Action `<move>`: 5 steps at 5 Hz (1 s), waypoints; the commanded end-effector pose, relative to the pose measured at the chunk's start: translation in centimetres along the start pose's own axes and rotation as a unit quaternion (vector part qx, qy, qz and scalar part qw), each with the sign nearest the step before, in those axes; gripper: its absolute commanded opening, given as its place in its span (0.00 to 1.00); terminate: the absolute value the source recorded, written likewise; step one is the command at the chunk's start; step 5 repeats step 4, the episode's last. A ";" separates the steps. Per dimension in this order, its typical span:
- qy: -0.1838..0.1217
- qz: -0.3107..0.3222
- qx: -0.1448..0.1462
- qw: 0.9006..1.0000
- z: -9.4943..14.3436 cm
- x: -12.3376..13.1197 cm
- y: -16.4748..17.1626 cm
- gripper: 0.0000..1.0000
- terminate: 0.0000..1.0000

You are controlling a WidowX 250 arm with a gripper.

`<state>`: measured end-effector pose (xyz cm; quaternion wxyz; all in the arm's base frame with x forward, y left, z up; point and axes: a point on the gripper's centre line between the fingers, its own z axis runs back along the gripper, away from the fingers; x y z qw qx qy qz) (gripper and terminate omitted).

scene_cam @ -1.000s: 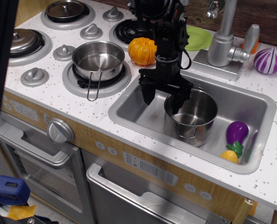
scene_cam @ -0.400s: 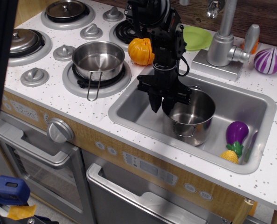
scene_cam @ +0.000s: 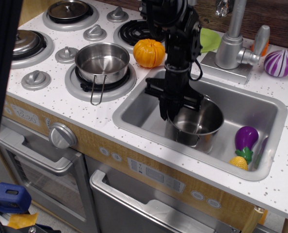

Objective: Pick up pot from sink

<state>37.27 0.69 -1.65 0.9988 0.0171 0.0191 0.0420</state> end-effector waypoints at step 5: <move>-0.069 -0.009 0.026 0.997 12.3 2.1 0.4 0.00 1.00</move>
